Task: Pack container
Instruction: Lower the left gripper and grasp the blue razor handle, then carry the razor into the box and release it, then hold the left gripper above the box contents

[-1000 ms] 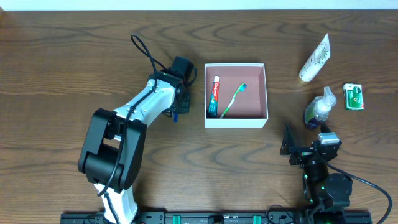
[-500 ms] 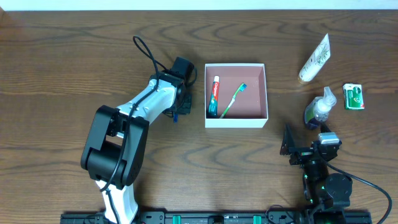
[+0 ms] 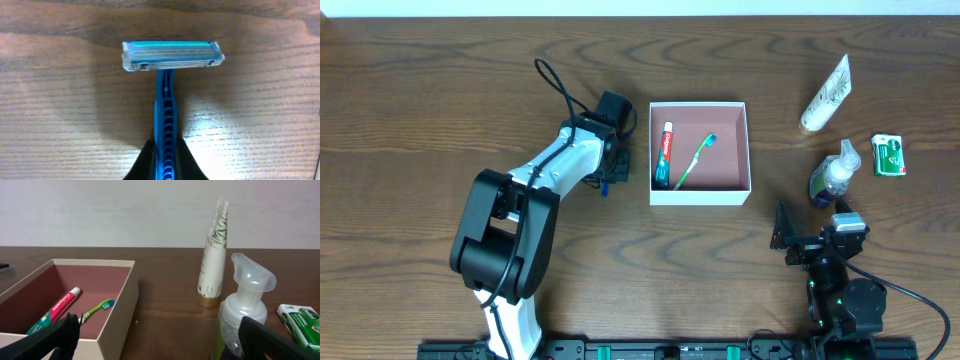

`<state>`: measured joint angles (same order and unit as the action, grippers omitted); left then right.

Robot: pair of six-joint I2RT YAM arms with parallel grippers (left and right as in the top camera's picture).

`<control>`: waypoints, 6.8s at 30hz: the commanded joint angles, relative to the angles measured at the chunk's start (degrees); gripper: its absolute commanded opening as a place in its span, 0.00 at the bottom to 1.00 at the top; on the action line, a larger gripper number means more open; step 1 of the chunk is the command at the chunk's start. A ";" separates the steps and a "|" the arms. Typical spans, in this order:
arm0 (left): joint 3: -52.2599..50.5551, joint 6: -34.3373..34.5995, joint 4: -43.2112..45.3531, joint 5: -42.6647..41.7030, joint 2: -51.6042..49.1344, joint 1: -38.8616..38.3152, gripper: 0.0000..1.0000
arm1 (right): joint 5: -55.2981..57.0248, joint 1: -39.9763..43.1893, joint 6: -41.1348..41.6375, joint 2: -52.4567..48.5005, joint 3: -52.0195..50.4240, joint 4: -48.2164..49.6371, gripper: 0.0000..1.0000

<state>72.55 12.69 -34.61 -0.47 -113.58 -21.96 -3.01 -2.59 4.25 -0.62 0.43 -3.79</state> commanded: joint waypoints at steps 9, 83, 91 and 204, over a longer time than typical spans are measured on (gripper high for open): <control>3.08 -0.57 -2.08 -0.22 1.60 2.21 0.06 | 0.17 0.00 -0.70 0.24 -0.11 -0.26 0.99; 11.04 11.63 4.94 7.45 -1.84 -14.12 0.11 | 0.17 0.00 -0.70 0.24 -0.11 -0.26 0.99; 11.04 11.63 4.94 7.45 -1.84 -14.12 0.12 | 0.17 0.00 -0.70 0.24 -0.11 -0.26 0.99; 12.00 24.06 -3.61 3.91 1.33 -11.58 0.06 | 0.17 0.00 -0.70 0.24 -0.11 -0.26 0.99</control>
<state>83.99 35.07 -38.54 3.38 -111.77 -33.58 -3.01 -2.59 4.25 -0.62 0.43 -3.79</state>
